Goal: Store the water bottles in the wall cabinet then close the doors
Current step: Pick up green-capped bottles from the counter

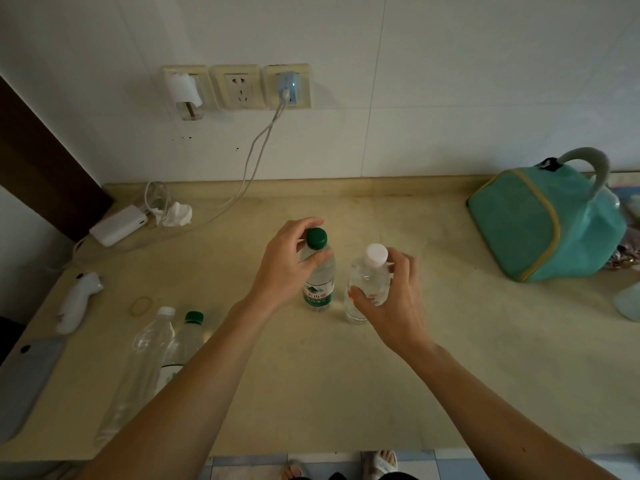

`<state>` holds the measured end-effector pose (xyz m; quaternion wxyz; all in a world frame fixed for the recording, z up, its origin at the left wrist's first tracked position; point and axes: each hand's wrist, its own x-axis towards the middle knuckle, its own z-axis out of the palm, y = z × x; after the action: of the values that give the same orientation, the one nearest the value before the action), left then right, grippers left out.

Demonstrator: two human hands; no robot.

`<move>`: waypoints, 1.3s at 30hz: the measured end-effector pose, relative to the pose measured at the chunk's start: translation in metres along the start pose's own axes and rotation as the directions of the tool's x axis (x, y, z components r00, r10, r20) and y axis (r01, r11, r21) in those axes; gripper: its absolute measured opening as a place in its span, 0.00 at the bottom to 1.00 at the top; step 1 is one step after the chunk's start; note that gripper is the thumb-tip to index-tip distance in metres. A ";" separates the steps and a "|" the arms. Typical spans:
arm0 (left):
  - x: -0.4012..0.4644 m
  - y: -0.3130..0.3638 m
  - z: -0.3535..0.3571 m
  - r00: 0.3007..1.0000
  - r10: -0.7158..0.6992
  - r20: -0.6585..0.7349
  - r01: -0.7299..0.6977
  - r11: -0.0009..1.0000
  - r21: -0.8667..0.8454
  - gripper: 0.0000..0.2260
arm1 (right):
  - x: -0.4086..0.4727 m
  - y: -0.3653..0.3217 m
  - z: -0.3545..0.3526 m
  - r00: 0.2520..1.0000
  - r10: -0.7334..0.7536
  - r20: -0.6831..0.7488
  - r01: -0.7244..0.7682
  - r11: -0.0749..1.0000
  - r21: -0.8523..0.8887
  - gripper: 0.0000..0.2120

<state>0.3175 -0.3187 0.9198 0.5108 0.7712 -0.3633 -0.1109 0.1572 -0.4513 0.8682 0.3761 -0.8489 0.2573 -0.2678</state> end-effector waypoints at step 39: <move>-0.021 -0.013 0.024 0.961 -0.255 -0.111 0.224 0.946 -0.236 0.28 | 0.018 0.003 -0.025 0.954 0.251 0.164 -0.298 0.858 0.419 0.32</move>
<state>0.2950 -0.3185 0.8931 0.6003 0.7538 -0.2156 -0.1577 0.1529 -0.4768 0.8853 0.6049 -0.7093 0.2889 -0.2181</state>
